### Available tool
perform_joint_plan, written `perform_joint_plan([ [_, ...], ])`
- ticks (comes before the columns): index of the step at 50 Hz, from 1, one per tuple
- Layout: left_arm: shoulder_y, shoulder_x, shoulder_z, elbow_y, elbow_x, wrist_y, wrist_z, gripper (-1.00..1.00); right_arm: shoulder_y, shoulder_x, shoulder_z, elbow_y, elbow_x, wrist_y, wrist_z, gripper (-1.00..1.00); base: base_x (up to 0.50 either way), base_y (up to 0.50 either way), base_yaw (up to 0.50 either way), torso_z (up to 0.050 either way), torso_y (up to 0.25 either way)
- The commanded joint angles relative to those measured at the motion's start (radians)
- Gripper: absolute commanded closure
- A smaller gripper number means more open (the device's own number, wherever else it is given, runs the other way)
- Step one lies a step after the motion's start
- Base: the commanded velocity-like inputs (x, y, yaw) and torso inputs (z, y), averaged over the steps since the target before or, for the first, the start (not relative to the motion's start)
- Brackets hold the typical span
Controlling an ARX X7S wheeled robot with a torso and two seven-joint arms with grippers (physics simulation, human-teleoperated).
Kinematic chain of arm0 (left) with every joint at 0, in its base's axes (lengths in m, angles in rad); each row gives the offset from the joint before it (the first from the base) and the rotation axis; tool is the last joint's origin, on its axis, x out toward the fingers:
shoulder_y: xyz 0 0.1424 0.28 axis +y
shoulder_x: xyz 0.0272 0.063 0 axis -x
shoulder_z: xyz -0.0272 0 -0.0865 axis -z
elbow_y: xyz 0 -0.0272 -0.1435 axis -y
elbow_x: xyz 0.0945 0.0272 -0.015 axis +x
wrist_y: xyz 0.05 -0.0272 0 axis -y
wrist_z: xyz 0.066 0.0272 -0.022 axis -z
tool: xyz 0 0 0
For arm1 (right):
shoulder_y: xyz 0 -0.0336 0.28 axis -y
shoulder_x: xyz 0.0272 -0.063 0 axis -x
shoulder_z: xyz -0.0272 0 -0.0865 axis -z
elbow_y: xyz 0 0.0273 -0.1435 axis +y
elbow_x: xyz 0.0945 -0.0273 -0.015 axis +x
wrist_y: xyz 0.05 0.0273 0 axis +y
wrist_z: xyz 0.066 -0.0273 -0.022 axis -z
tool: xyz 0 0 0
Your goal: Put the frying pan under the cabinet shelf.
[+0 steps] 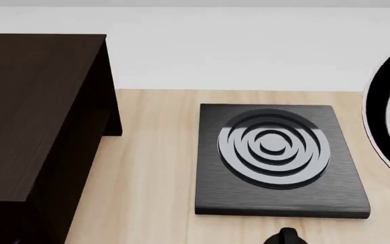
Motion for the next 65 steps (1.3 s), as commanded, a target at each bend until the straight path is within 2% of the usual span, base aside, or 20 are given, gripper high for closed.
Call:
perform_joint_plan([
  [1,0.045,-0.018,0.008,0.038,0.001,-0.011,-0.012,-1.0,0.148,0.26,-0.018,-0.037,0.173,0.094,0.188,1.0,0.0,0.0,0.0,0.0,0.0],
  [6,0.053,-0.025,0.005,0.05,-0.004,-0.019,-0.015,-1.0,0.231,0.336,-0.064,-0.024,0.248,0.112,0.226,1.0,0.0,0.0,0.0,0.003,0.002],
  [13,0.076,-0.037,-0.006,0.061,-0.016,-0.025,-0.021,-1.0,0.376,0.451,-0.202,0.006,0.356,0.102,0.309,1.0,0.0,0.0,0.0,0.0,0.002],
  [20,0.081,-0.044,-0.01,0.065,-0.025,-0.03,-0.023,-1.0,0.546,0.554,-0.427,0.041,0.423,0.041,0.378,1.0,0.0,0.0,0.0,0.0,0.001],
  [24,0.086,-0.049,-0.015,0.071,-0.031,-0.035,-0.024,-1.0,0.699,0.585,-0.583,0.047,0.45,0.045,0.388,1.0,0.0,0.0,0.0,0.0,0.0],
  [29,0.098,-0.057,-0.026,0.078,-0.043,-0.042,-0.028,-1.0,0.962,0.552,-0.733,0.025,0.499,0.163,0.357,1.0,0.0,0.0,0.0,0.0,0.002],
  [36,0.101,-0.06,-0.024,0.082,-0.043,-0.041,-0.031,-1.0,1.264,0.445,-0.911,0.031,0.498,0.382,0.26,1.0,0.0,0.0,0.0,0.001,0.001],
  [43,0.107,-0.066,-0.027,0.094,-0.049,-0.041,-0.034,-1.0,1.459,0.35,-1.053,0.061,0.432,0.492,0.159,1.0,0.0,0.0,0.0,0.0,0.001],
  [53,0.119,-0.083,-0.006,0.131,-0.008,-0.033,-0.041,-1.0,1.757,0.263,-1.143,0.074,0.468,0.633,0.078,1.0,0.0,0.0,0.0,0.0,-0.009],
  [60,0.135,-0.094,-0.003,0.163,0.009,-0.033,-0.053,-1.0,1.885,0.24,-1.254,0.111,0.468,0.632,0.049,1.0,0.0,0.0,0.0,0.0,-0.161],
  [65,0.139,-0.097,-0.002,0.176,0.015,-0.032,-0.058,-1.0,1.909,0.242,-1.275,0.116,0.505,0.629,0.065,1.0,0.0,0.0,0.0,0.0,-0.162],
])
